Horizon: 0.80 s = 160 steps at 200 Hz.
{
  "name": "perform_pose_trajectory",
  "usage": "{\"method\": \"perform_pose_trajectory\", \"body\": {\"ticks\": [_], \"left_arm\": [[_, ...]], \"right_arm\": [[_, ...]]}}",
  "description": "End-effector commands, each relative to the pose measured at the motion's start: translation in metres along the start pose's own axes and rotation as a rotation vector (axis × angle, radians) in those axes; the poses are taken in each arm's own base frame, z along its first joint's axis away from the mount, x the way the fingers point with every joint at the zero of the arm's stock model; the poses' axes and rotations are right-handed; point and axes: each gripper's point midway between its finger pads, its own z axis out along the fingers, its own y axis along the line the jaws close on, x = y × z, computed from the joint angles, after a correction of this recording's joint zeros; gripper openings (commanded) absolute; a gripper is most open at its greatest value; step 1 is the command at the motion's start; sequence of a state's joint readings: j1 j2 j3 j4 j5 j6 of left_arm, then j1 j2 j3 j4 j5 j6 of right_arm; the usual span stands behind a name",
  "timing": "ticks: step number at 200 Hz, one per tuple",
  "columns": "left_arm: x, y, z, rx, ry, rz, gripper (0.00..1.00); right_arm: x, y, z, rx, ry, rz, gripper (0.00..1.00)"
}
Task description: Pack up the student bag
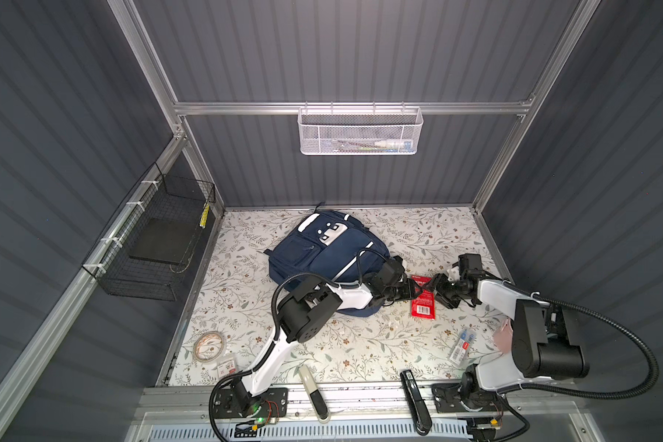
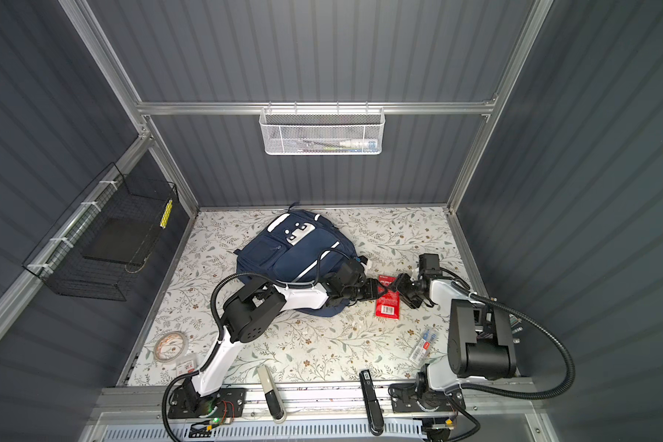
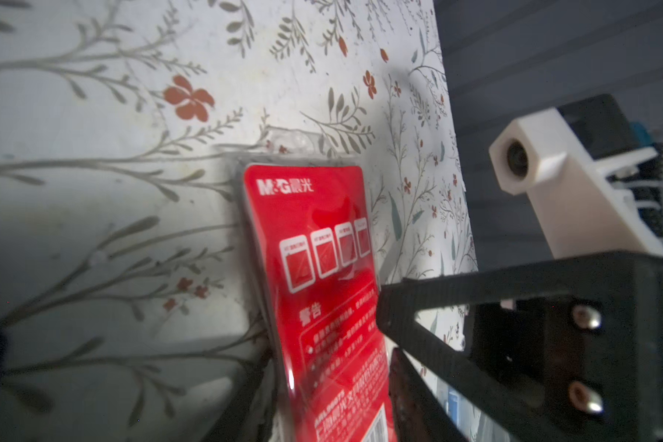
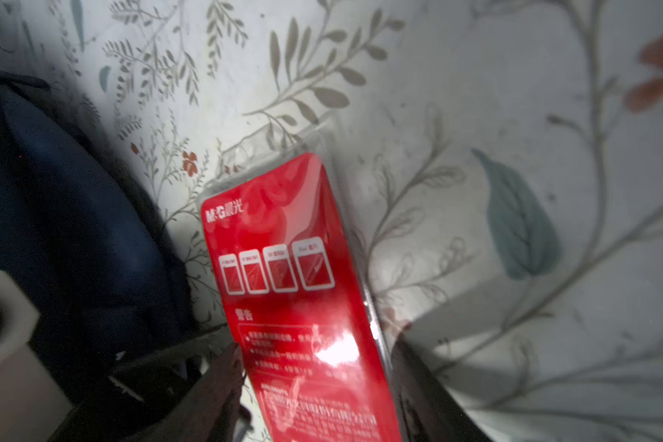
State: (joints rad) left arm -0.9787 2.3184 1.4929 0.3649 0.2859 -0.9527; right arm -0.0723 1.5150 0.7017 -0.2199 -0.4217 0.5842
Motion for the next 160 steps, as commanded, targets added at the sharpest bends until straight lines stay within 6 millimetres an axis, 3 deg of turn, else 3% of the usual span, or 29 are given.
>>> {"method": "perform_pose_trajectory", "body": {"ticks": [1,41,67,89,114,122,129,143,160], "left_arm": [[0.048,0.017,0.023,0.075,0.154,-0.093,0.45],[0.042,0.004,0.015,0.104,0.137,-0.079,0.2],[0.037,-0.007,0.015,0.169,0.122,-0.086,0.2],[0.037,-0.009,0.016,0.17,0.129,-0.086,0.24],[0.033,-0.014,0.007,0.157,0.121,-0.07,0.09],[0.03,-0.016,0.003,0.146,0.118,-0.066,0.0],[0.025,-0.023,-0.003,0.152,0.114,-0.059,0.0],[0.01,-0.039,-0.021,0.183,0.087,-0.049,0.0],[-0.008,-0.057,-0.05,0.227,0.058,-0.043,0.0]], "right_arm": [[0.023,0.019,0.007,-0.125,0.099,0.007,0.6],[0.026,0.018,0.006,-0.135,0.108,0.006,0.56],[0.026,0.028,0.004,-0.28,0.117,0.055,0.49],[0.026,0.025,0.004,-0.268,0.115,0.053,0.42],[0.025,0.02,-0.003,-0.214,0.092,0.023,0.39],[0.023,0.019,-0.007,-0.203,0.076,0.013,0.41],[0.022,0.02,-0.012,-0.202,0.058,0.001,0.44],[0.016,0.025,-0.026,-0.212,0.001,-0.035,0.63],[0.008,0.04,-0.049,-0.265,-0.095,-0.116,0.72]]}}
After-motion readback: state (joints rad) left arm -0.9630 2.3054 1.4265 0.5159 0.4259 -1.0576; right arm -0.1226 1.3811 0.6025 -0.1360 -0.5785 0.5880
